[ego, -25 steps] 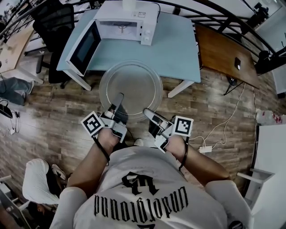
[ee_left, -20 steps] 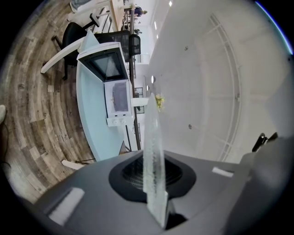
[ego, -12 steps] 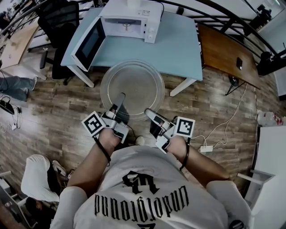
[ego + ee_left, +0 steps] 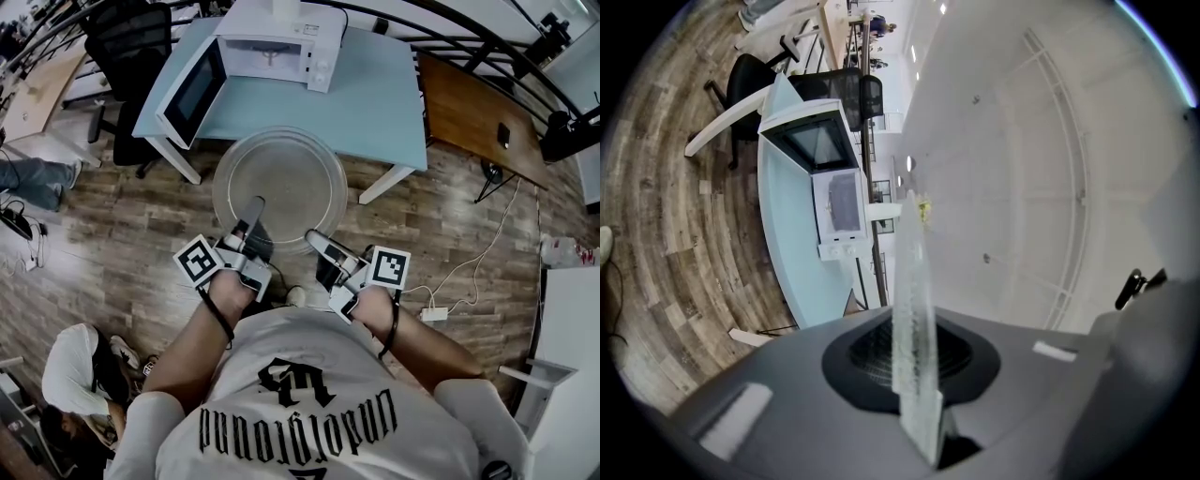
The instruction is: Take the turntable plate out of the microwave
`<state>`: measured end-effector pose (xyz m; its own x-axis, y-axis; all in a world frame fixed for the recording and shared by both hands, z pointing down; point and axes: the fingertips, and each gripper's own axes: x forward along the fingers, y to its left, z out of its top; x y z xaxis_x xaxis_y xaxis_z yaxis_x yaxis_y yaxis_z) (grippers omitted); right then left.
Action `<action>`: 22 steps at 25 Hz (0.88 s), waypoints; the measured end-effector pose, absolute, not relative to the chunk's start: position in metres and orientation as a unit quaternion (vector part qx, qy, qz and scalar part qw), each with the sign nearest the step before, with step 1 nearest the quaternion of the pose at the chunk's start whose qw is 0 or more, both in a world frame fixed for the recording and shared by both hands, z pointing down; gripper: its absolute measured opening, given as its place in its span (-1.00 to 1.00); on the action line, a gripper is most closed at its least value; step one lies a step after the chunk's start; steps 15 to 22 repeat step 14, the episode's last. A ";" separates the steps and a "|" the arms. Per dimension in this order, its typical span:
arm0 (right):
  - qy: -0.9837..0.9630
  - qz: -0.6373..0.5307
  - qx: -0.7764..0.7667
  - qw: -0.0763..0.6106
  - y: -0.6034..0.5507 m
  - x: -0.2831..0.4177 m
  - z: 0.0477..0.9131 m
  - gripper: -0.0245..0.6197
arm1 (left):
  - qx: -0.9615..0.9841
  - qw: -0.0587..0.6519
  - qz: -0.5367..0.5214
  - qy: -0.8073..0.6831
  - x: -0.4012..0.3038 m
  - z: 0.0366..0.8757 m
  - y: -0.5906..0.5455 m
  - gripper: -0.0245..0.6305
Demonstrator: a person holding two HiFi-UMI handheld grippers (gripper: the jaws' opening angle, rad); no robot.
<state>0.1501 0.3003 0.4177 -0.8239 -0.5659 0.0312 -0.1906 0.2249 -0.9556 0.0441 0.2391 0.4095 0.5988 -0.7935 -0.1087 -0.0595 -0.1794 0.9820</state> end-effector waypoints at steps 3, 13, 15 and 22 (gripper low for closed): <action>0.765 -0.572 -0.249 0.161 0.301 0.149 0.418 -0.78 | 0.694 0.563 -0.326 -0.308 0.042 0.410 0.240 -0.70; 0.763 -0.574 -0.249 0.163 0.300 0.149 0.419 -0.78 | 0.692 0.567 -0.324 -0.309 0.042 0.411 0.240 -0.70; 0.763 -0.574 -0.249 0.162 0.300 0.149 0.419 -0.78 | 0.691 0.566 -0.325 -0.310 0.041 0.411 0.239 -0.70; 0.763 -0.574 -0.249 0.162 0.300 0.149 0.419 -0.78 | 0.691 0.566 -0.325 -0.310 0.041 0.411 0.239 -0.70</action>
